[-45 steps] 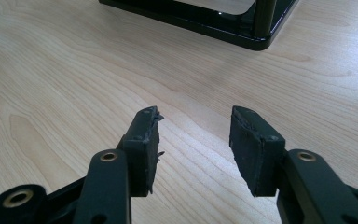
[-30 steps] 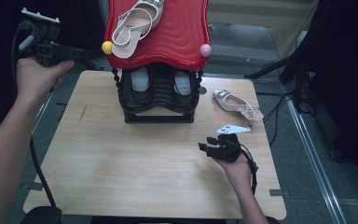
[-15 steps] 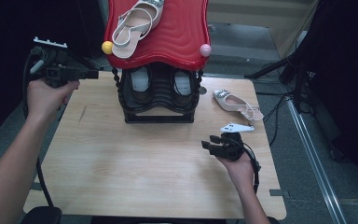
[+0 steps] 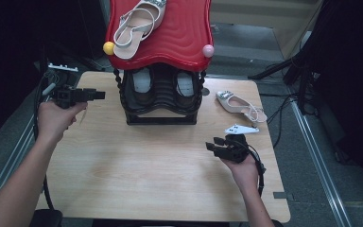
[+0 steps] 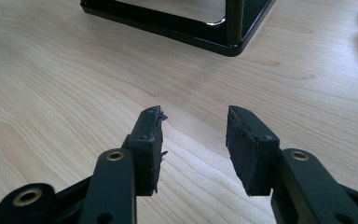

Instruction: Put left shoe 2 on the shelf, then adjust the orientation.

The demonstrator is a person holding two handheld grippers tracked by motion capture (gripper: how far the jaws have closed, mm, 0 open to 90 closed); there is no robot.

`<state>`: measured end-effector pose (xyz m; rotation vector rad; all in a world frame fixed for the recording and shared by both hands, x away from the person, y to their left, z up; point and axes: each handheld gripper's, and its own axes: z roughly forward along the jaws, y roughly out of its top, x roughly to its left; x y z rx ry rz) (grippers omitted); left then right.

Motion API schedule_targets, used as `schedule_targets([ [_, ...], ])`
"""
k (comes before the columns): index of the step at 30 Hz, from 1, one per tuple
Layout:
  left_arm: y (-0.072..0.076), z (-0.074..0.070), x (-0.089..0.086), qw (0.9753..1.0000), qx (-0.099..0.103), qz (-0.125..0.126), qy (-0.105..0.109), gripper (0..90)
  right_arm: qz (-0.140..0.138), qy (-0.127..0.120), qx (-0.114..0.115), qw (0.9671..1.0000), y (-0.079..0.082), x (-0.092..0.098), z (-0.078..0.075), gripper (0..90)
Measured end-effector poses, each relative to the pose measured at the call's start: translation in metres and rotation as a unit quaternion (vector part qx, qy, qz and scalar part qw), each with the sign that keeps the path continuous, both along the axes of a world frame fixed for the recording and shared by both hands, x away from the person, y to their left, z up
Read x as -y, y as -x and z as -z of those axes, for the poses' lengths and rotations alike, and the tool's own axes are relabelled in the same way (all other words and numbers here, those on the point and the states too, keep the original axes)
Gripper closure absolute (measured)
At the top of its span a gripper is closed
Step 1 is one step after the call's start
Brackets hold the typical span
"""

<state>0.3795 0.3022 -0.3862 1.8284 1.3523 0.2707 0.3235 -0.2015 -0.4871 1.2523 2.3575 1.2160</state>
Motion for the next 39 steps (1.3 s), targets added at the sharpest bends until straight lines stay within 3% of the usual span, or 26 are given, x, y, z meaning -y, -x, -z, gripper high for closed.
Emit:
schedule_targets([
  [10,0.006,0.036,0.011,0.9996,-0.024,0.006,0.011,49.8,0.008,0.002,0.000,1.0000,-0.003,0.005,0.001,59.7],
  [14,0.010,0.049,0.016,0.9996,-0.027,0.012,-0.001,49.7,0.008,0.005,-0.003,0.9999,-0.004,0.007,0.002,61.0],
  [21,0.028,0.074,0.022,0.9995,-0.025,0.020,-0.001,49.4,0.017,0.002,-0.014,0.9998,-0.007,0.011,0.003,72.5],
  [23,0.032,0.077,0.024,0.9991,-0.033,0.024,-0.004,49.2,0.017,0.000,-0.015,0.9997,-0.007,0.011,0.003,75.2],
  [29,0.041,0.078,0.026,0.9994,-0.023,0.024,0.001,48.7,0.020,0.001,-0.011,0.9997,-0.010,0.014,0.001,88.9],
  [39,0.046,0.089,0.030,0.9988,-0.031,0.037,-0.001,48.3,0.033,0.002,-0.016,0.9993,-0.016,0.022,0.000,90.0],
])
